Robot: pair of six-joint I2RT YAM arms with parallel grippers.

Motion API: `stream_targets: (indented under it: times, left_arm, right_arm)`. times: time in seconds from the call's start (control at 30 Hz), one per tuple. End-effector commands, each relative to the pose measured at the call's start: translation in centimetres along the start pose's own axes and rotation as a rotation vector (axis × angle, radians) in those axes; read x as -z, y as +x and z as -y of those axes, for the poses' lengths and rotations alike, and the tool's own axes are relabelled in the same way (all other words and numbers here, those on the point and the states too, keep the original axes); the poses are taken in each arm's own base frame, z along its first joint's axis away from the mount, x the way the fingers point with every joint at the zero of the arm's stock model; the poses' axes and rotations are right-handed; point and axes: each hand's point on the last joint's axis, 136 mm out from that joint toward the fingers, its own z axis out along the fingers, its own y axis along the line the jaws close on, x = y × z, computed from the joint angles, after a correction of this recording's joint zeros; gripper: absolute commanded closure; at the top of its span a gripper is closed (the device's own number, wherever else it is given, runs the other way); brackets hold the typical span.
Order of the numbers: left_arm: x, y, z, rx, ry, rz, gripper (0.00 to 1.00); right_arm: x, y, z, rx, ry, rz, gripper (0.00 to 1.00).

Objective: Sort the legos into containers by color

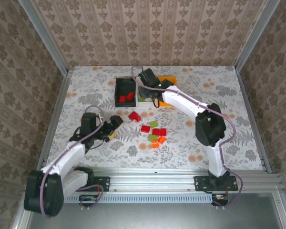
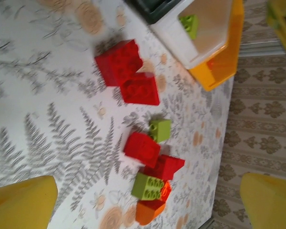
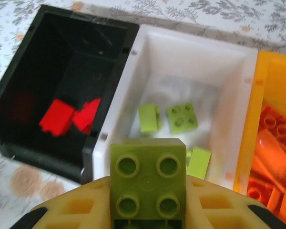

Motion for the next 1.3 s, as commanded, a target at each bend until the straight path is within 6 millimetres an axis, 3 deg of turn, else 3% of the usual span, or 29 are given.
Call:
stream_targets:
  times: [0.0, 0.23, 0.33, 0.43, 0.63, 0.73, 0.8, 0.93, 1.0, 1.13, 1.27]
  left_arm:
    - [0.3, -1.1, 2.1, -0.052, 0.090, 0.020, 0.00]
    - [0.8, -0.2, 1.1, -0.051, 0.057, 0.004, 0.00]
    - [1.2, 0.1, 1.2, -0.045, 0.056, 0.005, 0.00]
    - [1.9, -0.1, 1.7, -0.057, 0.059, 0.022, 0.00]
    - [2.9, 0.0, 2.9, -0.086, 0.064, 0.025, 0.00]
    - [3.5, 0.6, 2.3, -0.084, 0.046, 0.033, 0.00]
    - [3.9, 1.2, 1.3, -0.069, 0.032, 0.044, 0.00]
    - [4.5, 2.7, -1.6, -0.001, -0.015, 0.061, 0.00]
    - [4.7, 3.6, -3.5, 0.054, -0.048, 0.071, 0.00]
    - [5.3, 4.8, -5.6, 0.119, -0.064, 0.090, 0.00]
    - [6.2, 5.3, -6.0, 0.133, -0.049, 0.129, 0.00]
  right_arm:
    - [-2.7, 2.5, 1.7, 0.068, 0.073, -0.131, 0.68]
    - [-5.0, 3.1, 2.1, 0.082, 0.097, -0.183, 0.66]
    - [-4.8, 3.4, 1.7, 0.084, 0.097, -0.185, 0.57]
    - [-3.3, 2.4, 0.9, 0.092, 0.081, -0.146, 0.53]
    - [1.8, -0.2, -0.1, 0.074, 0.058, -0.051, 0.50]
    - [4.2, 1.8, -2.6, 0.101, -0.027, -0.025, 0.50]
    - [4.9, 4.5, -4.9, 0.125, -0.105, -0.060, 0.49]
    - [4.5, 10.2, -7.4, 0.176, -0.181, -0.154, 0.43]
    - [3.8, 11.7, -8.4, 0.205, -0.192, -0.169, 0.41]
    - [2.4, 13.5, -9.2, 0.237, -0.184, -0.202, 0.39]
    - [0.4, 14.1, -9.0, 0.259, -0.138, -0.223, 0.39]
